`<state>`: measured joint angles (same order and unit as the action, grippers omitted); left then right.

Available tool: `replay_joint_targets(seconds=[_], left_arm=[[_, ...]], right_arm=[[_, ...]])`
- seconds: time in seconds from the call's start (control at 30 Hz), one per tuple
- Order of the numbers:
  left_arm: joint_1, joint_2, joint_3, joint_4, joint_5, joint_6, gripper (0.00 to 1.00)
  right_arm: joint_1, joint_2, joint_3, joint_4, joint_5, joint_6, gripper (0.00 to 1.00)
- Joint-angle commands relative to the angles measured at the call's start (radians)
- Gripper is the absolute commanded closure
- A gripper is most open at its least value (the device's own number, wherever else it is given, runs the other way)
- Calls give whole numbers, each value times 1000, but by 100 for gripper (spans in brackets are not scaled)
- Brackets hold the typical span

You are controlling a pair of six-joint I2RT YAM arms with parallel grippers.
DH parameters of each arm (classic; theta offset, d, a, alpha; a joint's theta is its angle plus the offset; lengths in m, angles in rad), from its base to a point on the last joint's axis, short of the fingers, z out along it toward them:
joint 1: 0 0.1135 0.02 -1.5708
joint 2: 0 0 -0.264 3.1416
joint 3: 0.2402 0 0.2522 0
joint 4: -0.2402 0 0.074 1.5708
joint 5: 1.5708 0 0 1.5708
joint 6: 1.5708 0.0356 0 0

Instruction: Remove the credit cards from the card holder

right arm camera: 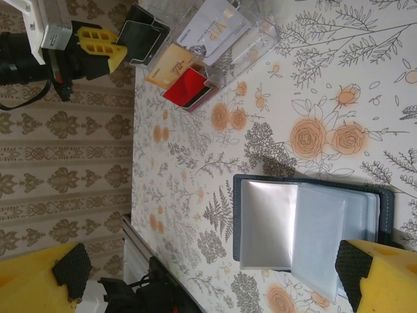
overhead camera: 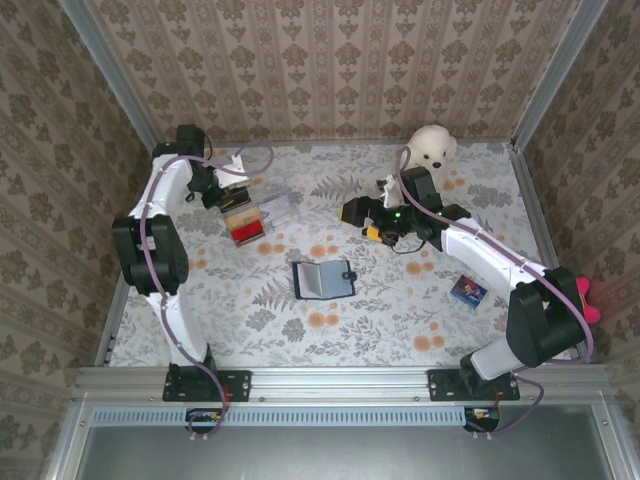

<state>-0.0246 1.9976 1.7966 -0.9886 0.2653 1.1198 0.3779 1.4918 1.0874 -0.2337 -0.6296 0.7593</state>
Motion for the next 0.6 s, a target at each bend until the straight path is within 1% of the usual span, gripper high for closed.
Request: replay_joint_targets(seconds=[0.0, 0.07, 0.17, 0.37, 0.47, 0.57], left_arm=[[0, 16, 33, -44, -14, 12, 86], [0, 13, 41, -43, -12, 5, 80], [0, 6, 57, -43, -7, -7, 74], [-1, -39, 67, -17, 14, -19, 71], [-3, -83, 58, 14, 61, -56, 68], [-4, -147, 21, 87, 113, -146, 63]], right_arm=[[3, -19, 30, 21, -28, 11, 0], [3, -16, 30, 24, -28, 12, 0], [3, -11, 35, 25, -30, 12, 0], [4, -1, 32, 9, -8, 1, 0], [10, 7, 40, -28, 21, -19, 0], [22, 6, 51, -91, 92, -55, 0]])
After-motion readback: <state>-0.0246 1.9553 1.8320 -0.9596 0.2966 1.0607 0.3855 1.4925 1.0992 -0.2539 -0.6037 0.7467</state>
